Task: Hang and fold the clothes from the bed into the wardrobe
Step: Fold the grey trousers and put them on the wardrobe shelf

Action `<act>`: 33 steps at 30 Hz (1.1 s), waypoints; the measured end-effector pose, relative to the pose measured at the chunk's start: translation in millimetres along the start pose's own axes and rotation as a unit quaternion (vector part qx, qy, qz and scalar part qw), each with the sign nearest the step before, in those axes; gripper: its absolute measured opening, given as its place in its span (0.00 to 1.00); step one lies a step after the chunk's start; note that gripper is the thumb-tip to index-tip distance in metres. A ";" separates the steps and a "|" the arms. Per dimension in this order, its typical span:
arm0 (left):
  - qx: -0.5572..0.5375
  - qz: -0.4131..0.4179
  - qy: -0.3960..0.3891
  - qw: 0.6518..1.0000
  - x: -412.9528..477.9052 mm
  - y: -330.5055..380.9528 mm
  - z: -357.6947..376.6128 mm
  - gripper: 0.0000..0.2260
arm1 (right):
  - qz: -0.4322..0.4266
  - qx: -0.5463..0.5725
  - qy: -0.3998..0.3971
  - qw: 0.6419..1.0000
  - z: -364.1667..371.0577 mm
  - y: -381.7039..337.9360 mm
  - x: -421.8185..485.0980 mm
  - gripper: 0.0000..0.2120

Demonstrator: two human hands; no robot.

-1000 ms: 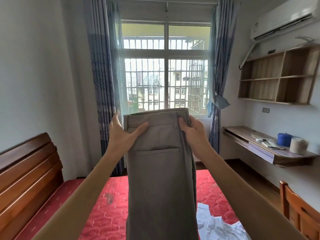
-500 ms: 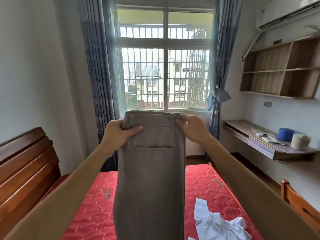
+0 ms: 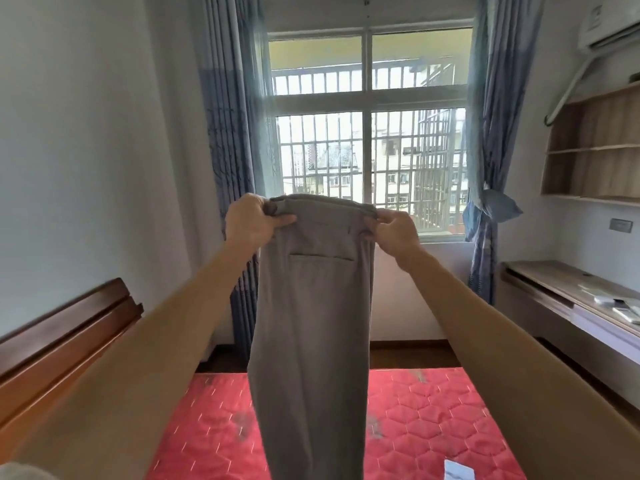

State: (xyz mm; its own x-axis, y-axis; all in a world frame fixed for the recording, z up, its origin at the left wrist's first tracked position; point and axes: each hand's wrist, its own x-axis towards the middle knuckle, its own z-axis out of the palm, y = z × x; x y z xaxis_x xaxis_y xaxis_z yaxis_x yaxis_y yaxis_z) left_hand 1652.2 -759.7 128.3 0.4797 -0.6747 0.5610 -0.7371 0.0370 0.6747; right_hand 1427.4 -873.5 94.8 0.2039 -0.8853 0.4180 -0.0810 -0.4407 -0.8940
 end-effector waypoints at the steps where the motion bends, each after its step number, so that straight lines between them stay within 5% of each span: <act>1: -0.049 -0.015 -0.012 0.999 13.2 4.2 -2.1 0.16 | -0.003 0.023 0.016 1.000 1.9 -2.8 13.0 0.08; 10: -0.151 0.099 -0.008 0.984 17.7 13.8 5.3 0.08 | -0.086 0.057 0.053 0.993 -17.1 -9.9 15.2 0.11; 14: -0.097 0.104 -0.048 0.989 -28.0 -16.6 29.7 0.11 | -0.056 0.012 0.025 0.998 -30.1 32.3 -31.2 0.11; 21: -0.001 -0.005 -0.225 0.974 -212.8 -150.6 107.1 0.24 | 0.109 -0.020 -0.036 0.993 -31.8 197.5 -221.5 0.15; 28: 0.064 -0.200 -0.378 0.902 -448.7 -247.1 143.9 0.24 | 0.292 -0.122 -0.117 0.941 -38.5 347.4 -431.8 0.19; 33: 0.138 -0.252 -0.468 0.836 -606.0 -276.7 140.0 0.09 | 0.389 -0.169 -0.180 0.887 -39.5 404.4 -578.2 0.21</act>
State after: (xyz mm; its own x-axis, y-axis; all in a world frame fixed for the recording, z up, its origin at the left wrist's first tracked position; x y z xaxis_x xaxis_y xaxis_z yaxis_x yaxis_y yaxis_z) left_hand 1498.8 -464.2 -465.5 0.2757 -0.8392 -0.4687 -0.6973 -0.5102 0.5034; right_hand 1238.3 -545.7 -502.0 0.2519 -0.8628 -0.4383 -0.6095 0.2103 -0.7643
